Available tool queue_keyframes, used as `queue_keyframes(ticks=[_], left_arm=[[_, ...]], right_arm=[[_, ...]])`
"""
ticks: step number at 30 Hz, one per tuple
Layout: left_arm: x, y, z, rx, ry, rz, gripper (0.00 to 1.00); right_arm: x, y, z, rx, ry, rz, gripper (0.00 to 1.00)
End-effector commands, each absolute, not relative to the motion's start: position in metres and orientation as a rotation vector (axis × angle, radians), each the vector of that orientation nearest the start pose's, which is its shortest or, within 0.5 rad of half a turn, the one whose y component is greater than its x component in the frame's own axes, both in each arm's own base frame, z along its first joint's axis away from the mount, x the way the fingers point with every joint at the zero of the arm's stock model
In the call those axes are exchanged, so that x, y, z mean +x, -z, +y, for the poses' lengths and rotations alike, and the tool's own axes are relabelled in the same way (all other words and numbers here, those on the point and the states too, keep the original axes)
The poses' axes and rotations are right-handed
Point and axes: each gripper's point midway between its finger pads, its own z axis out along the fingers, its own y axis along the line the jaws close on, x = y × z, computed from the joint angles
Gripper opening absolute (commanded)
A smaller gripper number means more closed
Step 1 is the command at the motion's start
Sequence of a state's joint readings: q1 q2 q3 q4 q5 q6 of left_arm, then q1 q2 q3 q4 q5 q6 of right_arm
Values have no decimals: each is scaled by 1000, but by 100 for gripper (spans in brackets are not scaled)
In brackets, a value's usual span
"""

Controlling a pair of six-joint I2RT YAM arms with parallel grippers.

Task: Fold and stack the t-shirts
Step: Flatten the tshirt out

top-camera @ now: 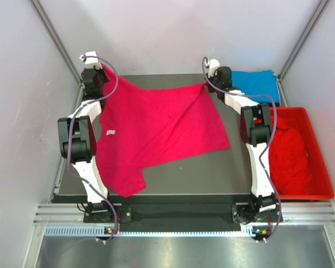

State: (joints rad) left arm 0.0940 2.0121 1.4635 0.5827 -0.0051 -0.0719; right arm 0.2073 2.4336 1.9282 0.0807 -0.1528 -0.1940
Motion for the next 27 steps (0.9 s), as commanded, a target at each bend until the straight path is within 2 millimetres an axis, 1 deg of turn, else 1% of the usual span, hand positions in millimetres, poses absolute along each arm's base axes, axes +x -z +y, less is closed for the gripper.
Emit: queue_keyframes(ticks=[1,2,3,4,5,6,7,8,9,10,11,12,13,14,15,16,17,18,19,20,21,22,23,24,25,26,27], left_arm=[[607,-302,75,-143,-78,1391,0],[606,-302,81,-158,-85,1389,0],[608,-300,82,-161,-85,1393,0],[609,-298,82,-163,-89,1398,0],[610,-298,83,-160,-95,1401,0],[614,-293,84,-158,-93,1411,0],[617,-288,84,-156,-93,1422,0],[621,-291,83,-155,-92,1420,0],[626,-280,84,-155,-91,1440,0],[629,-277,85,-154,-90,1445,0],[633,-278,85,-152,-90,1442,0],[638,-264,85,-153,-91,1468,0],[640,-259,86,-154,-93,1478,0],[644,-259,87,-154,-96,1478,0],[647,-248,86,-155,-93,1499,0],[649,-248,87,-155,-91,1498,0],[651,-244,86,-159,-85,1505,0],[653,-239,85,-159,-75,1512,0],[653,-239,84,-158,-67,1511,0],[653,-239,82,-162,-55,1509,0],[654,-238,81,-163,-46,1509,0],[654,-238,81,-165,-37,1508,0],[654,-239,80,-166,-33,1507,0],[653,-240,81,-171,-31,1505,0],[652,-243,79,-172,-27,1503,0],[650,-244,79,-175,-23,1499,0],[646,-252,79,-175,-23,1485,0]], right_arm=[[664,-165,160,-479,-128,1753,2],[665,-167,158,-471,-124,1749,2],[666,-169,160,-464,-128,1740,2],[667,-166,160,-462,-130,1742,3],[669,-169,161,-460,-132,1735,11],[671,-170,161,-458,-134,1734,16],[671,-159,163,-464,-141,1759,20],[675,-165,165,-464,-145,1747,32],[675,-163,168,-457,-162,1760,37],[674,-151,167,-449,-173,1806,41],[677,-162,167,-426,-174,1804,45],[676,-164,169,-385,-195,1823,45],[673,-166,167,-359,-201,1846,45],[667,-166,165,-328,-195,1888,46],[662,-176,164,-277,-212,1901,46],[655,-177,162,-258,-206,1931,45],[643,-164,156,-206,-202,2013,45],[632,-161,156,-159,-224,2052,45],[621,-176,155,-131,-239,2054,45],[611,-173,153,-102,-249,2082,44],[588,-144,149,-45,-256,2191,44],[576,-153,145,-17,-258,2205,44],[557,-130,141,-8,-250,2280,43],[543,-122,140,3,-250,2329,41],[531,-128,138,9,-246,2337,40],[510,-107,136,8,-237,2401,40],[502,-102,132,14,-205,2417,39]])
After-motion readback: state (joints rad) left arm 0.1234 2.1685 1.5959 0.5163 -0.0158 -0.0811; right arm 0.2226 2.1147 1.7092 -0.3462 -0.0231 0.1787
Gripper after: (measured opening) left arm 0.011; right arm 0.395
